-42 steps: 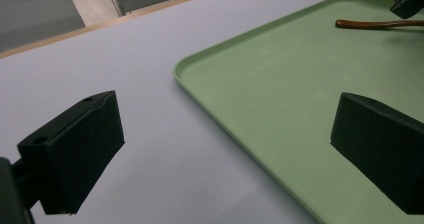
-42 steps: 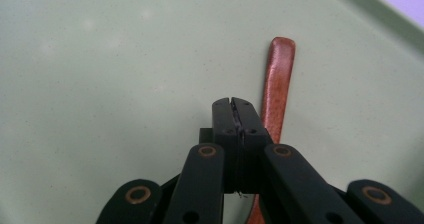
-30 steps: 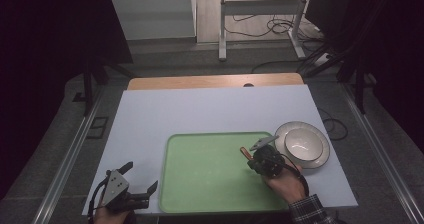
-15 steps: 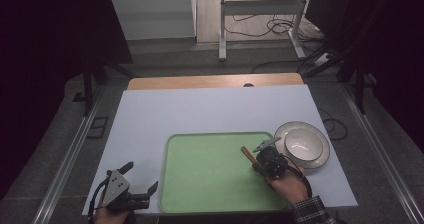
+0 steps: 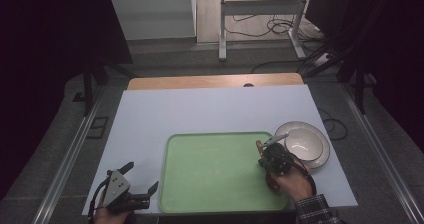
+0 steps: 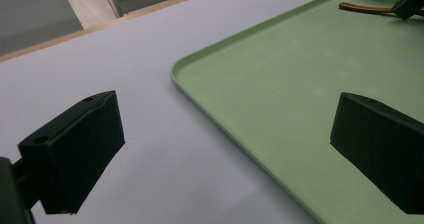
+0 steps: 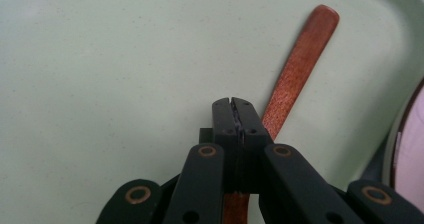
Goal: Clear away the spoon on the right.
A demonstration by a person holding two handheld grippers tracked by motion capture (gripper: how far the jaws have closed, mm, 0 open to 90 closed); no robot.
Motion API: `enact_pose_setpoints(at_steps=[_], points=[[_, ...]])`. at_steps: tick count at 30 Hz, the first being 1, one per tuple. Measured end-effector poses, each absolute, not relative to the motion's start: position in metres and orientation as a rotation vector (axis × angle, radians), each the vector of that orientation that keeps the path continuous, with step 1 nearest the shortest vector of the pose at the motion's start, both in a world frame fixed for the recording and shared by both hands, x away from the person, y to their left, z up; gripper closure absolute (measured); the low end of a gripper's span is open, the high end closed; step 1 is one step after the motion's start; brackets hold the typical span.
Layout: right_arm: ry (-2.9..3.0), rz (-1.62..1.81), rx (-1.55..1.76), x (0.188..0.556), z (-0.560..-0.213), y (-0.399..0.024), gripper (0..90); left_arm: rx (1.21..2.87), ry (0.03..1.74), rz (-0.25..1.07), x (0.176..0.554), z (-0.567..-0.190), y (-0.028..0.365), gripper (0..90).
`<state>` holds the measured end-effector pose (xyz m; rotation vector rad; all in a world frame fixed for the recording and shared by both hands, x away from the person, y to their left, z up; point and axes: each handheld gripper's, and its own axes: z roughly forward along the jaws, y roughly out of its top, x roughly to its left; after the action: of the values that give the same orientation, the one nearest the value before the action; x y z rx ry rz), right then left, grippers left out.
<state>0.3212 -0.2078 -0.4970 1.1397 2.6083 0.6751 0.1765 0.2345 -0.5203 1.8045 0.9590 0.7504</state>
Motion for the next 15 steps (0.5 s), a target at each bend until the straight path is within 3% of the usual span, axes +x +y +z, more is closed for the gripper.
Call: enact_pose_setpoints(at_steps=[15], points=[[2.594,0.682,1.153,0.3234,-0.4964,-0.2122,88.1,1.804,0.956,0.751,0.1763,-0.5203,0.2345,0.7]])
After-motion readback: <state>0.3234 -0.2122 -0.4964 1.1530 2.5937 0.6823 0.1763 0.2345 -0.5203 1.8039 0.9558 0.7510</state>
